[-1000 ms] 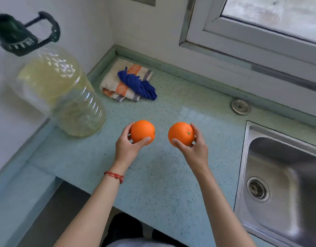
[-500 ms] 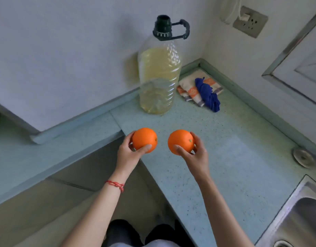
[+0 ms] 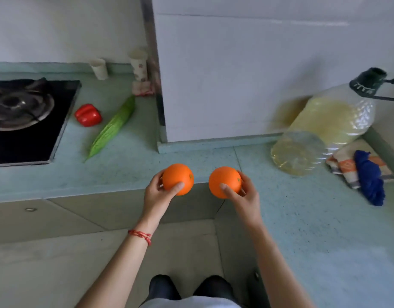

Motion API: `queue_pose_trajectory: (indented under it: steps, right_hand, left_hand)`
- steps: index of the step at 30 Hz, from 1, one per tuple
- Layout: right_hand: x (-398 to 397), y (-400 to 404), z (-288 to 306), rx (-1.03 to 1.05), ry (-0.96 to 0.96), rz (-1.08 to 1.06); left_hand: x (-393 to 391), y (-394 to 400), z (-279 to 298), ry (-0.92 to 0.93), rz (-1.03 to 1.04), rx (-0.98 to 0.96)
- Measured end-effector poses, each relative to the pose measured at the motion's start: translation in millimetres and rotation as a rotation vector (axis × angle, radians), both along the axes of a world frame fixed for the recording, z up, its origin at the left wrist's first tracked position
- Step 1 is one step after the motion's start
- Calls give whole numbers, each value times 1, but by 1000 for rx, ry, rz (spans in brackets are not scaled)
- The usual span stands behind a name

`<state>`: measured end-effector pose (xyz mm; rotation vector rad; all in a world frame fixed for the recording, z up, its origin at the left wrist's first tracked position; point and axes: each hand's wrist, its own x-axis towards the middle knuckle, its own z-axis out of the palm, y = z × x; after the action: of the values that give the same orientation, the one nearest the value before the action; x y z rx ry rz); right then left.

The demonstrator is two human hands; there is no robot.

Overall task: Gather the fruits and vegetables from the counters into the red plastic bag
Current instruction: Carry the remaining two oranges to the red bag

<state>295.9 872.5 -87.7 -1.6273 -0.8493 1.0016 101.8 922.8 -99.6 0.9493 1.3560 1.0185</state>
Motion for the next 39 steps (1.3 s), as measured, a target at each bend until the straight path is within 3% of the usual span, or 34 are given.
queue_pose_trajectory:
  steps: [10, 17, 21, 31, 39]
  right_hand:
    - [-102, 72, 4, -7, 45, 430]
    - [-163, 106, 2, -20, 11, 790]
    - [-196, 113, -1, -25, -14, 979]
    - [-281, 62, -3, -58, 10, 1416]
    - [-360, 0, -12, -77, 47, 1561]
  left_hand:
    - [-104, -17, 6, -29, 413, -48]
    - [-139, -53, 4, 84, 780, -54]
    - [-145, -82, 7, 36, 1008, -66]
    - [-161, -180, -1, 65, 1433, -88]
    - [-201, -252, -5, 60, 1610, -82]
